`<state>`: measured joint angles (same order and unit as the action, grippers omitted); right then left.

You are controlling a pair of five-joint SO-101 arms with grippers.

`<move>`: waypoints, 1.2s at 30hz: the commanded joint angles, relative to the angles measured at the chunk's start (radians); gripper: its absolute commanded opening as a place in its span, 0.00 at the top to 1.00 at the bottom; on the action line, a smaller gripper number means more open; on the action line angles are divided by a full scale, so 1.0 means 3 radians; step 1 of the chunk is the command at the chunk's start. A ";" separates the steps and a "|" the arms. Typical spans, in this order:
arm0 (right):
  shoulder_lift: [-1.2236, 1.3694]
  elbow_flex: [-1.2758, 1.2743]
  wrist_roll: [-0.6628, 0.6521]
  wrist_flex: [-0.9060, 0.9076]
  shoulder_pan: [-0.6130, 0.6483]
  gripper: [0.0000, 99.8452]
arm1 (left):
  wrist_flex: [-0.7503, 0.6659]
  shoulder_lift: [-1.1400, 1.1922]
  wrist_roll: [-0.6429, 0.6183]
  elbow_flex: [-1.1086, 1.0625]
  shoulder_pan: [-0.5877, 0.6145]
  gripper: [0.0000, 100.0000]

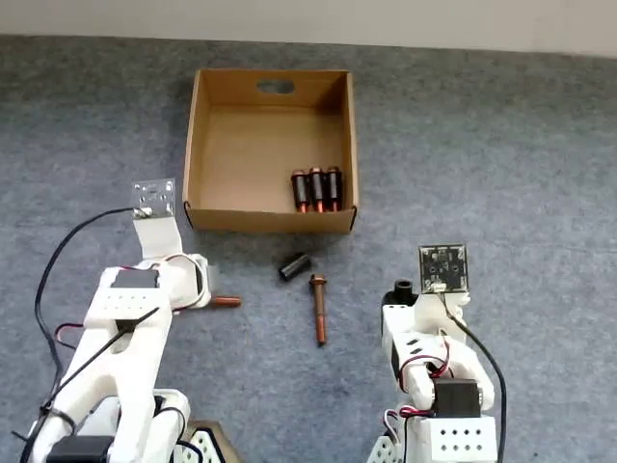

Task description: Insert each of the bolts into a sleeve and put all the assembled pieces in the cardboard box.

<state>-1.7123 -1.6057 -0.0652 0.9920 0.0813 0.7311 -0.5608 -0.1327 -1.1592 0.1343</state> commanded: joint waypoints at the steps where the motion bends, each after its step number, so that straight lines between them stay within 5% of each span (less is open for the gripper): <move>1: -0.0043 0.0023 0.0005 0.0008 -0.0033 0.99 | 0.0307 -0.0049 -0.0026 0.0023 0.0023 0.77; 5: -0.0043 0.0023 0.0005 0.0008 -0.0033 0.99 | 0.0583 -0.0043 -0.0020 0.0049 0.0023 0.77; 19: -0.0043 0.0023 0.0005 0.0008 -0.0033 0.99 | 0.0404 -0.0074 0.0046 0.0130 0.0043 0.77; 24: -0.0043 0.0023 0.0005 0.0008 -0.0033 0.99 | 0.1033 -0.0074 0.0859 0.0632 0.0023 0.77; 30: -0.0043 0.0023 0.0005 0.0008 -0.0033 0.99 | 0.2041 -0.0069 0.2429 0.1112 0.0018 0.77; 36: -0.0043 0.0023 0.0005 0.0008 -0.0033 0.99 | 0.2317 -0.0043 0.3376 0.0867 -0.0003 0.77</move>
<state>-1.7123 -1.6057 -0.0652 0.9920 0.0813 1.4032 -0.5608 0.7787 -0.8815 0.1373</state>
